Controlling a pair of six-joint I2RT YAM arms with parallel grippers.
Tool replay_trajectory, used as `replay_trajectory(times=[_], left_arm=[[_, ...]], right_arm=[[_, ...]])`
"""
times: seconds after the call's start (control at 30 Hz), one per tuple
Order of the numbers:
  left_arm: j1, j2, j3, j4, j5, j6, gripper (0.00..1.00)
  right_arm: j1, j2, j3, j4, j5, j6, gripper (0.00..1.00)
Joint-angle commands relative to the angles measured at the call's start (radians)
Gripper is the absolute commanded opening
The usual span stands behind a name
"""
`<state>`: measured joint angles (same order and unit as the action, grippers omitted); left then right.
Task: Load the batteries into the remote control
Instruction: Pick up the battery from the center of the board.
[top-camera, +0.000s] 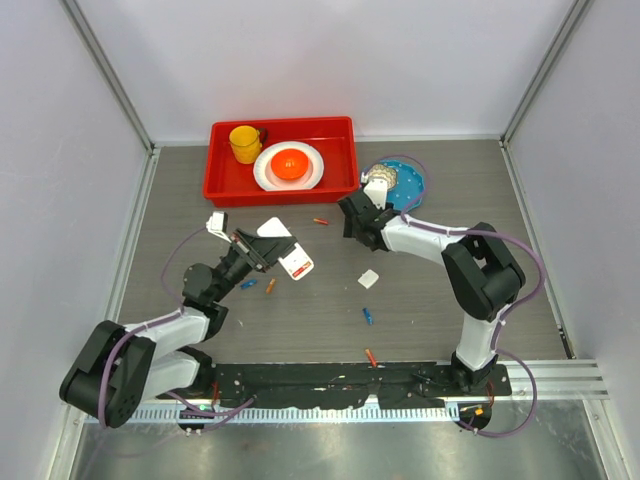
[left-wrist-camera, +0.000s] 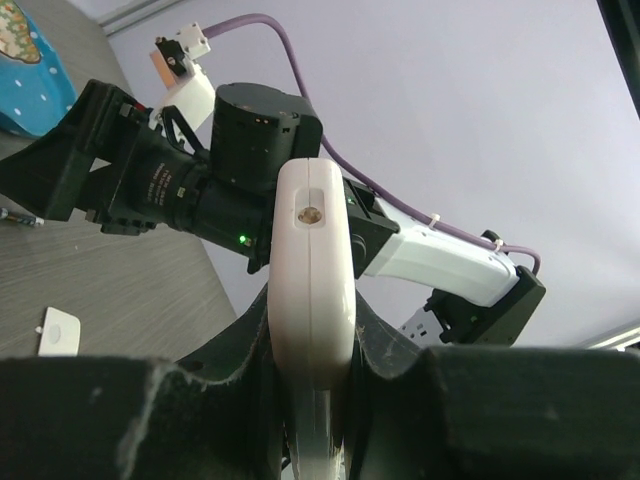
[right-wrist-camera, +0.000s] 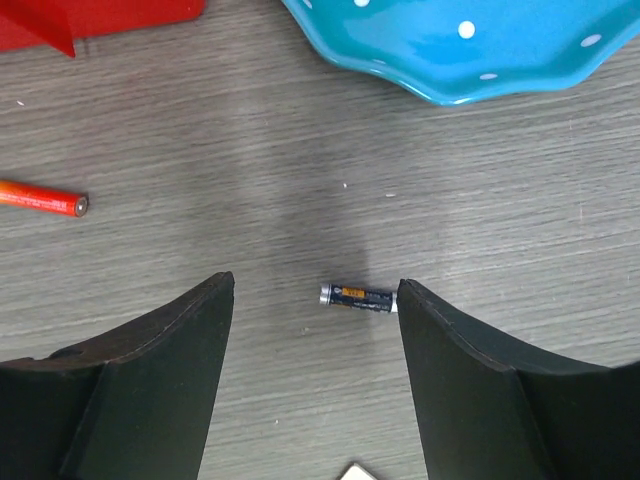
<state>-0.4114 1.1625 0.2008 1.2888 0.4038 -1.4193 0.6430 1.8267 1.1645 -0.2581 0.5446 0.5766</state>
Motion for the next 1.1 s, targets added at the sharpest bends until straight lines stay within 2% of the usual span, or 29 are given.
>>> replay_trajectory(times=[0.0,0.77,1.07], left_arm=[[0.003,-0.035,-0.009,0.011,0.018,0.023,0.00],[0.002,-0.012,-0.011,0.020,0.026,0.016,0.00],[0.002,-0.009,-0.011,0.021,0.026,0.017,0.00]], right_arm=[[-0.011,0.016,0.044,-0.001,0.046,0.026,0.72],[-0.023,0.040,-0.063,0.003,0.029,0.094,0.72],[-0.025,0.051,-0.077,0.020,0.017,0.083,0.65]])
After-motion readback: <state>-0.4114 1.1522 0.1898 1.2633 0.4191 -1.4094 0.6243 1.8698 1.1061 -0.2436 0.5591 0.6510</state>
